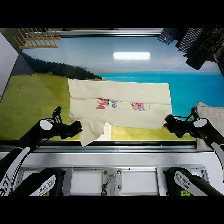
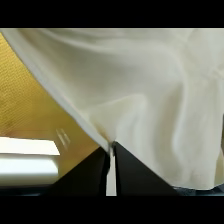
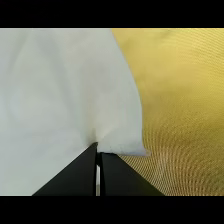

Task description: Fold the clothes and pants, and hang the long-sleeved shirts on hangers.

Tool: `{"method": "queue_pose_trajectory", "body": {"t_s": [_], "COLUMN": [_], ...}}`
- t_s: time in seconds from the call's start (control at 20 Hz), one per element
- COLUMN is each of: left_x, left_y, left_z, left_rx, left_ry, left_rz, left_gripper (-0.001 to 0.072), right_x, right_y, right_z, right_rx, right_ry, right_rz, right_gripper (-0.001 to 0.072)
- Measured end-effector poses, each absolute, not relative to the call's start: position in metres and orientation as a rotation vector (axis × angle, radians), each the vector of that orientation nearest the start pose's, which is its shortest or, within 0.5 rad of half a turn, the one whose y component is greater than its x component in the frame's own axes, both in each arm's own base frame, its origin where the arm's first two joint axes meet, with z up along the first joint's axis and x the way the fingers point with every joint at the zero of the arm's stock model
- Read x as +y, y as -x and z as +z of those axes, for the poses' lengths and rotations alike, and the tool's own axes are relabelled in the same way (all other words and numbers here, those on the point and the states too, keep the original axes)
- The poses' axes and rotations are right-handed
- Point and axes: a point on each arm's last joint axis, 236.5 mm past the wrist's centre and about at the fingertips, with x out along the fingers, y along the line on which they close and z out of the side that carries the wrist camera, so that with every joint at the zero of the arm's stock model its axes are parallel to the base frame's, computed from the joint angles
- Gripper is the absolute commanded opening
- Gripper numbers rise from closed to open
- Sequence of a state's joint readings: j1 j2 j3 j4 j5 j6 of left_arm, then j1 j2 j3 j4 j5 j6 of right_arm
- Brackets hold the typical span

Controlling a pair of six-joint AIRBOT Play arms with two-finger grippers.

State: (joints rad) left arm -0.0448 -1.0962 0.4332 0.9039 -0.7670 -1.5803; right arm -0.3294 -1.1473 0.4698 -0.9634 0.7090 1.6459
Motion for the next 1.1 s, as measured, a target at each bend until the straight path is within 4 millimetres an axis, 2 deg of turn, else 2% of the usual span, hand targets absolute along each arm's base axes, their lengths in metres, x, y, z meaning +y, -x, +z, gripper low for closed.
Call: {"method": "queue_pose_trajectory", "body": {"t_s": [0.2, 0.35, 0.55, 0.7, 0.8, 0.95, 1.1], "left_x": [-0.107, -0.088, -0.065, -0.062, -0.061, -0.057, -0.054], "left_y": [-0.252, -0.237, -0.192, -0.158, -0.147, -0.148, -0.172], "left_z": [-0.115, -0.101, -0.066, -0.037, -0.020, -0.007, 0.000], "left_rx": [1.404, 1.438, 1.484, 1.503, 1.492, 1.481, 1.486], "left_ry": [0.640, 0.535, 0.433, 0.396, 0.383, 0.369, 0.357], "left_rz": [-0.069, -0.073, -0.076, -0.091, -0.099, -0.091, -0.095], "left_gripper": [0.0005, 0.0006, 0.0005, 0.0005, 0.0005, 0.0005, 0.0005], "right_x": [-0.004, -0.010, -0.023, -0.030, -0.033, -0.032, -0.031], "right_y": [-0.289, -0.287, -0.252, -0.219, -0.203, -0.202, -0.219], "right_z": [-0.118, -0.100, -0.075, -0.064, -0.057, -0.047, -0.038], "right_rx": [1.236, 1.266, 1.412, 1.536, 1.599, 1.633, 1.642], "right_ry": [-0.892, -0.773, -0.555, -0.460, -0.418, -0.357, -0.297], "right_rz": [-0.262, -0.209, -0.166, -0.171, -0.172, -0.157, -0.144], "right_gripper": [0.0008, 0.0008, 0.0008, 0.0008, 0.0007, 0.0007, 0.0007]}}
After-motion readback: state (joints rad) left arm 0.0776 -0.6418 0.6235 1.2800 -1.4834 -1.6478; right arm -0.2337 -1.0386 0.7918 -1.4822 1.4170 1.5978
